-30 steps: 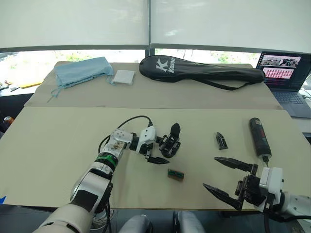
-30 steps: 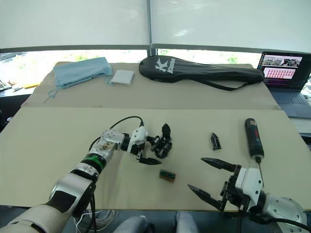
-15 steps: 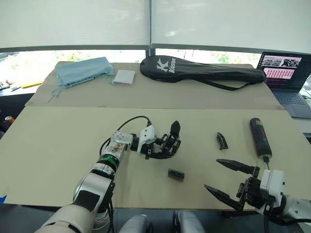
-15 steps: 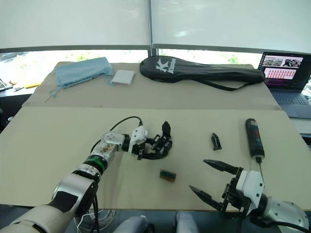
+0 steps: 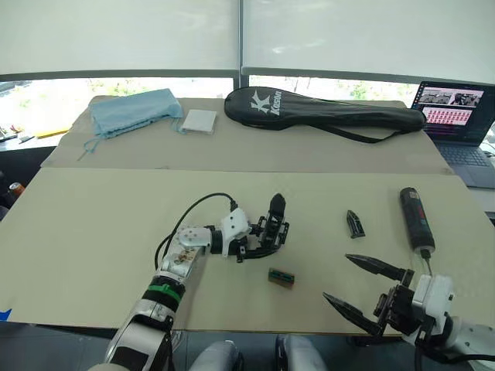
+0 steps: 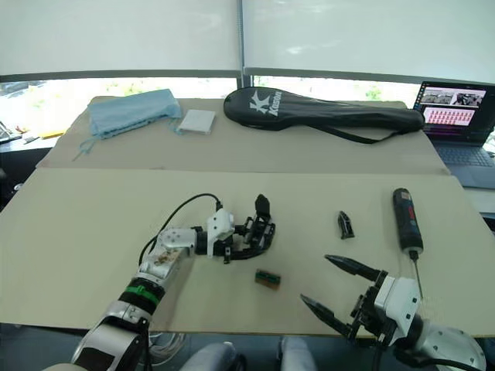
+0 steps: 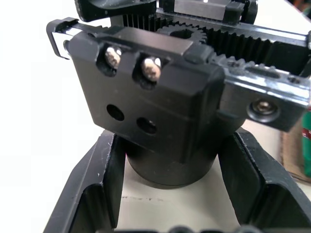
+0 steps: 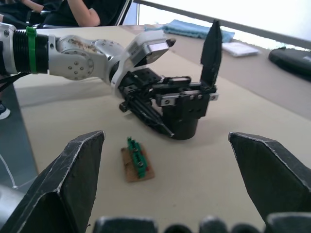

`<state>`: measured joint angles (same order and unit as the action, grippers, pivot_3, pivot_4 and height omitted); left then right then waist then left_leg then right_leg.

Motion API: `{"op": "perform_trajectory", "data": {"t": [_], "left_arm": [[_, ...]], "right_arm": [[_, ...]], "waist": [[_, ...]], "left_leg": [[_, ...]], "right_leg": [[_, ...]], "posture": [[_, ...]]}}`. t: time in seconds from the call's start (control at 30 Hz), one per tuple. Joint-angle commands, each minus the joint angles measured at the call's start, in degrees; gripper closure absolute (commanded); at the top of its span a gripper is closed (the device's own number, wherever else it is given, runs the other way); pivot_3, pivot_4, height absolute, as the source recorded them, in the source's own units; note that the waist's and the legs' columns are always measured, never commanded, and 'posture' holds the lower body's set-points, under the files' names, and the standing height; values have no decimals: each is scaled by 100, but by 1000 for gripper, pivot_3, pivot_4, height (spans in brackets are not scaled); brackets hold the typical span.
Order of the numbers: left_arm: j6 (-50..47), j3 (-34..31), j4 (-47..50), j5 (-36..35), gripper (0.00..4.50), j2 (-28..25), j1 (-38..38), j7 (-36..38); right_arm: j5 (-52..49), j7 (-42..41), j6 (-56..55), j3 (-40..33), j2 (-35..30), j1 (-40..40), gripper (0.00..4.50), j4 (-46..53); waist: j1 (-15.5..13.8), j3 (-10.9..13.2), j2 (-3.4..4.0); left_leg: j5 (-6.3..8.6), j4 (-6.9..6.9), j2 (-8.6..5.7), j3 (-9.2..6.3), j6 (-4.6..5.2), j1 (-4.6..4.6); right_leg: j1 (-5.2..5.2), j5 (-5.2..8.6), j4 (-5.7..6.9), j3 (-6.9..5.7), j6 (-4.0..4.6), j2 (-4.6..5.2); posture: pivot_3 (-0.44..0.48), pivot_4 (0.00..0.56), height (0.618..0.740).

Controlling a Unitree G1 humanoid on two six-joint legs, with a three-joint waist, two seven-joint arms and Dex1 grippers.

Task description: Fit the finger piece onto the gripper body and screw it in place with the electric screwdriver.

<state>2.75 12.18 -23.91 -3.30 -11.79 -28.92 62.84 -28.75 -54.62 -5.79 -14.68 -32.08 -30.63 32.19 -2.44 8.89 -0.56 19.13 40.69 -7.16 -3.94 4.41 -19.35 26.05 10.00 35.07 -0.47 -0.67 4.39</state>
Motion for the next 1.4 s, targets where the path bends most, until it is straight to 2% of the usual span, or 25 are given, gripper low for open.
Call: {"op": "perform_trajectory", "data": {"t": [0.03, 0.4, 0.83, 0.97, 1.0, 1.2, 1.4], "left_arm": [[-147, 125, 505, 24, 2220, 62, 89, -315], [-586, 350, 856, 42, 2220, 210, 408, -804], [-378, 478, 531, 117, 2220, 44, 522, -798], [-407, 479, 499, 45, 236, -6, 584, -717], [-414, 472, 493, 35, 22, -31, 594, -703], [265, 8, 498, -465, 22, -457, 1079, -343], [505, -868, 680, -1579, 22, -1208, 1664, 521]], "right_arm": [[-40, 5, -122, -4, -6, -43, 0, 292], [-85, -7, -83, -86, -103, 26, 0, 265], [-331, 205, 172, -142, -170, 300, 0, 328], [-367, 190, 170, -230, -176, 192, 0, 338], [-370, 192, 169, -249, -172, 173, 0, 335], [-380, 432, 24, -616, 111, -93, 0, 249], [-323, 780, -120, -965, 675, -673, 0, 210]], "waist": [[10, -2, 4], [-20, -8, 13], [-22, -30, 47], [-8, -32, 50], [-3, -33, 50], [61, -41, 57], [185, -55, 77]], "left_leg": [[0, 0, 0, 0, 0, 1], [0, 2, -1, 0, -1, 6], [0, 1, 0, -1, -1, 11], [0, 1, 0, 0, -1, 17], [0, 1, 1, 0, -1, 17], [1, -2, 5, 0, -1, 23], [1, -15, 13, 1, -12, 39]], "right_leg": [[0, 0, 0, 0, 0, 0], [-8, -1, -1, -4, -2, 1], [-15, -1, -3, -3, -2, 2], [-22, -1, -3, -3, -2, 1], [-22, -1, -3, -3, -3, 1], [-24, -1, -2, 0, -2, -2], [-27, 3, 4, 5, 3, -7]], "posture": [[0, 150, 740], [0, 150, 740], [0, 150, 740], [0, 150, 740], [0, 150, 740], [0, 150, 740], [0, 150, 740]]}}
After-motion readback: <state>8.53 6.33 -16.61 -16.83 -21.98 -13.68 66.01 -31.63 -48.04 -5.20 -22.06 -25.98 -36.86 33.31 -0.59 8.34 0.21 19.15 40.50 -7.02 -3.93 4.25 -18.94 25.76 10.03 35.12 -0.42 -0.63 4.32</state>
